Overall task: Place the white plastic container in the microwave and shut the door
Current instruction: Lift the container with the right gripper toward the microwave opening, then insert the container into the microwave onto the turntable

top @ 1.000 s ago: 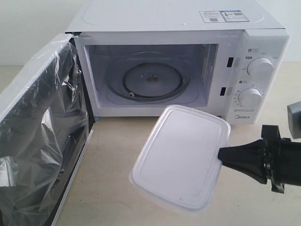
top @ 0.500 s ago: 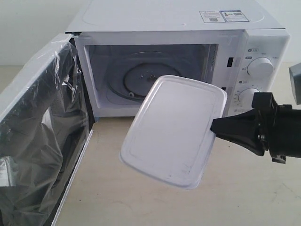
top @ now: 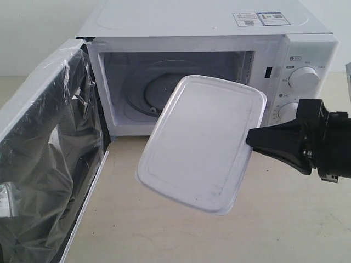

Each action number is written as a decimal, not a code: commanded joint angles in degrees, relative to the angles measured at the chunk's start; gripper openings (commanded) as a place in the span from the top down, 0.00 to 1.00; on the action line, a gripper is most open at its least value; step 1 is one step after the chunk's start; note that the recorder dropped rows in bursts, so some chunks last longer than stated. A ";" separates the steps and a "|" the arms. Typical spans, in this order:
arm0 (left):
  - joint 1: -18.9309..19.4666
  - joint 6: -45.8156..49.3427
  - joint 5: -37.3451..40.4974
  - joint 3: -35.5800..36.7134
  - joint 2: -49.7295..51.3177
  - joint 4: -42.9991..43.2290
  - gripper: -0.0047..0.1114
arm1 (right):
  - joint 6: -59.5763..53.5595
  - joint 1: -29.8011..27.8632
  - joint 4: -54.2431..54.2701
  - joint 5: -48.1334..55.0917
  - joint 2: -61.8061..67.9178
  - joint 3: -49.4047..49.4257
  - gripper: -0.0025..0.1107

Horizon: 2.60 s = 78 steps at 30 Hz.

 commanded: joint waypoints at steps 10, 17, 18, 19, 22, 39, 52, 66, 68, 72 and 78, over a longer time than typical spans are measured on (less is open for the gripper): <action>0.15 -0.39 -0.13 0.18 -0.14 0.07 0.92 | 9.81 10.25 0.69 -15.72 -0.69 -2.70 0.98; 0.15 -0.39 -0.13 0.18 -0.14 0.07 0.92 | 14.63 20.82 0.69 -31.48 -0.69 -5.94 0.98; 0.15 -0.39 -0.13 0.18 -0.14 0.07 0.92 | 15.63 22.04 0.69 -33.03 -0.69 -6.37 0.98; 0.15 -0.39 -0.13 0.18 -0.14 0.07 0.92 | 17.02 23.04 0.69 -34.00 -0.58 -6.52 0.98; 0.15 -0.39 -0.13 0.18 -0.14 0.07 0.92 | 22.78 25.68 0.69 -39.17 -0.58 -7.15 0.98; 0.15 -0.39 -0.13 0.18 -0.14 0.07 0.92 | 105.88 40.57 -80.72 -72.74 -0.15 -4.87 0.98; 0.15 -0.39 -0.13 0.18 -0.14 0.07 0.92 | 135.14 46.94 -73.84 -117.94 25.33 1.62 0.98; 0.15 -0.39 -0.13 0.18 -0.14 0.07 0.92 | 137.41 46.82 -74.33 -122.08 37.76 -9.73 0.98; 0.15 -0.39 -0.13 0.18 -0.14 0.07 0.92 | 140.04 46.82 -72.76 -122.08 39.98 -11.47 0.98; 0.15 -0.39 -0.13 0.18 -0.14 0.07 0.92 | 140.89 46.82 -69.63 -122.08 42.15 -13.75 0.98; 0.15 -0.39 -0.13 0.18 -0.14 0.07 0.92 | 140.09 46.82 -66.21 -122.08 42.15 -15.07 0.98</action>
